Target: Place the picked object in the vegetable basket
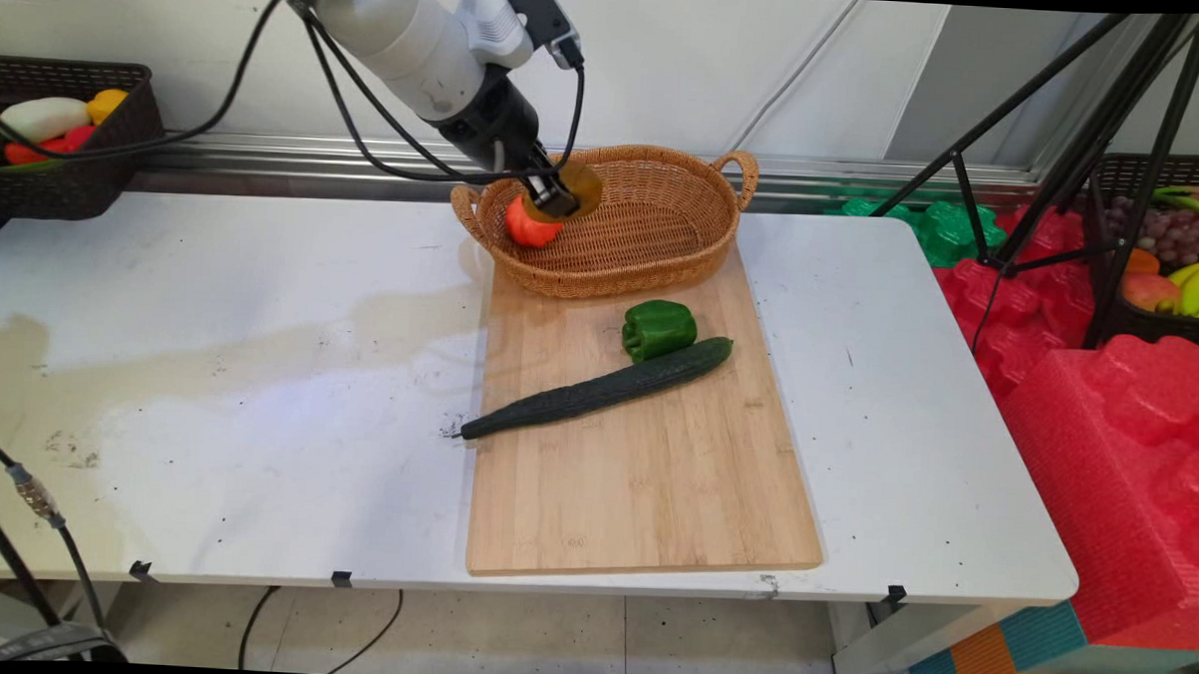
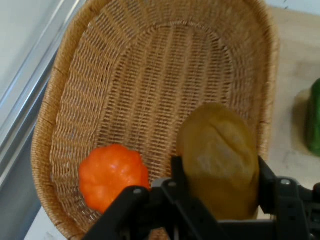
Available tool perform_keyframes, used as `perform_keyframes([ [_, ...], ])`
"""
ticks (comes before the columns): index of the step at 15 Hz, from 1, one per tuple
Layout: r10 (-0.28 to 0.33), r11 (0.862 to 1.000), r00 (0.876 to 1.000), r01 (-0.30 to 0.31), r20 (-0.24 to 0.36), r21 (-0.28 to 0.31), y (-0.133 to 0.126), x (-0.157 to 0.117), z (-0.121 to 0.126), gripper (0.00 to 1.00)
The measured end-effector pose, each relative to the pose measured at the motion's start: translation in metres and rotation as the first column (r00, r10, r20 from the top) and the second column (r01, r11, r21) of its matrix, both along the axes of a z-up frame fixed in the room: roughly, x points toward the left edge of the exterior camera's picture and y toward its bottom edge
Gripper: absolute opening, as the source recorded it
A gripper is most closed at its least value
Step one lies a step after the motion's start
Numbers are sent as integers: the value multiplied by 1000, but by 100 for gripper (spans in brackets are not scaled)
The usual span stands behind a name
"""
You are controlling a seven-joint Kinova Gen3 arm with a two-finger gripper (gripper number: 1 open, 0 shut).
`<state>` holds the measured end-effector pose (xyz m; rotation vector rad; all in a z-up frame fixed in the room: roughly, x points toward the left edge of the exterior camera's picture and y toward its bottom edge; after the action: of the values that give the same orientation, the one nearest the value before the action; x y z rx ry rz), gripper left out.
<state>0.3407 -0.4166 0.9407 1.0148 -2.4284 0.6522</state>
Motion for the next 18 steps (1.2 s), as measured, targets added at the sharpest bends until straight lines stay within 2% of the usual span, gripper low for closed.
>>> perform_keyframes([
  [10, -37, 996, 999, 35, 18, 81, -67, 3, -64, 0],
  [18, -50, 992, 999, 48, 16, 118, -98, 4, -100, 0],
])
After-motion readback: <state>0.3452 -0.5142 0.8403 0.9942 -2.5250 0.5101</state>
